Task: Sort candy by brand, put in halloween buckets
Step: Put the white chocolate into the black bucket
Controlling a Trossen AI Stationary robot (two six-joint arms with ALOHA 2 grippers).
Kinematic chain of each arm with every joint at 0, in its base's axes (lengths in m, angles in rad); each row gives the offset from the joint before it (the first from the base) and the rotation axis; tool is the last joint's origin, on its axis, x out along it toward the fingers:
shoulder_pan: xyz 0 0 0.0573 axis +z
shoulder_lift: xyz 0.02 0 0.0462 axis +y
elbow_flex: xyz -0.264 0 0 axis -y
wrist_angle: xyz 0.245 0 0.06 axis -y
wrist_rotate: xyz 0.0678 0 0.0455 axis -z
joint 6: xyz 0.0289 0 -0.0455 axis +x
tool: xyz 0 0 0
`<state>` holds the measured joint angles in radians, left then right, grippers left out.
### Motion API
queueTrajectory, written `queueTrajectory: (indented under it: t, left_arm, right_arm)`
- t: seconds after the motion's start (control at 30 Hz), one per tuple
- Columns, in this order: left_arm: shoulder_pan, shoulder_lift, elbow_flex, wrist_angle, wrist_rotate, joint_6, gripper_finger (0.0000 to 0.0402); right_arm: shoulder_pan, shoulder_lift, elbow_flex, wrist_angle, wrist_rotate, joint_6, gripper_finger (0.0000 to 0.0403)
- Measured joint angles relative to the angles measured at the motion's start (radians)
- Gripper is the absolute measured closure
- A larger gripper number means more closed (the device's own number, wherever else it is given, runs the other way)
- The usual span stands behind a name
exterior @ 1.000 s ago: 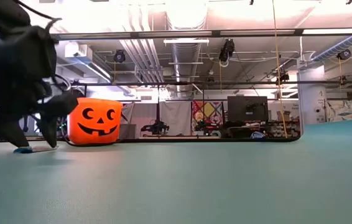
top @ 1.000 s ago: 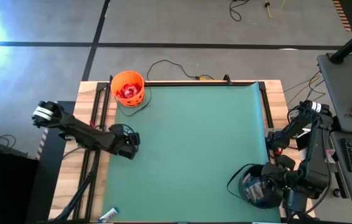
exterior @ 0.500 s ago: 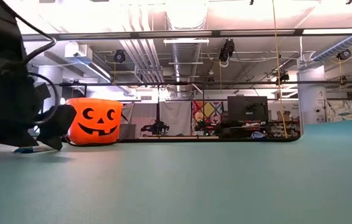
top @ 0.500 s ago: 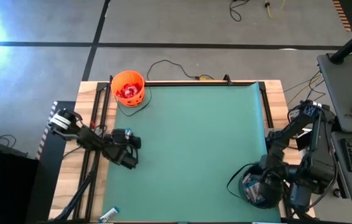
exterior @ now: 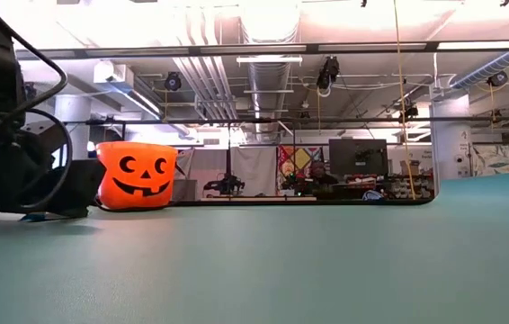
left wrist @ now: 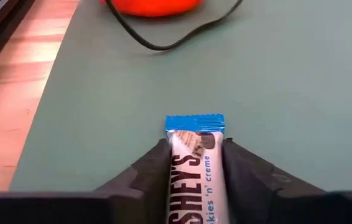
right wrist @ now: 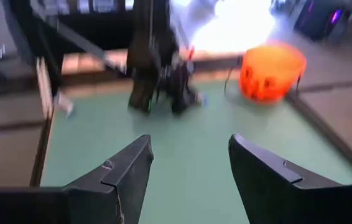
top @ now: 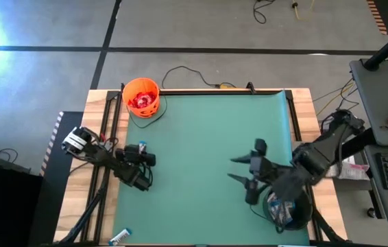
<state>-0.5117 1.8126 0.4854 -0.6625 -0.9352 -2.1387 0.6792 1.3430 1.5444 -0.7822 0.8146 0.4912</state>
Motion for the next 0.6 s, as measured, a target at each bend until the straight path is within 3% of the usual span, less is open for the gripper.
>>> queueTrajectory:
  t: [0.13, 0.2, 0.3, 0.4, 0.5, 0.6]
  left_arm:
    - [-0.003, 0.007, 0.007, -0.007, -0.006, -0.023, 0.0305]
    - [-0.007, -0.015, 0.017, -0.011, 0.010, 0.026, 0.0311]
    - [-0.010, -0.097, 0.055, -0.025, 0.087, 0.131, 0.0311]
    - [-0.017, -0.200, 0.090, -0.030, 0.143, 0.180, 0.0311]
    - [-0.025, -0.303, 0.126, -0.006, 0.103, 0.240, 0.0311]
    - [-0.037, -0.378, 0.181, 0.140, 0.096, 0.470, 0.0311]
  right_arm:
    - [-0.073, 0.001, 0.000, 0.168, -0.016, -0.207, 0.0197]
    - [-0.105, 0.011, 0.000, 0.188, -0.103, -0.276, 0.0197]
    - [-0.140, 0.051, -0.011, 0.179, -0.215, -0.325, 0.0197]
    - [-0.166, 0.114, -0.014, 0.181, -0.246, -0.387, 0.0197]
    - [-0.191, 0.179, -0.014, 0.197, -0.187, -0.463, 0.0197]
    - [-0.210, 0.244, -0.013, 0.196, -0.025, -0.509, 0.0197]
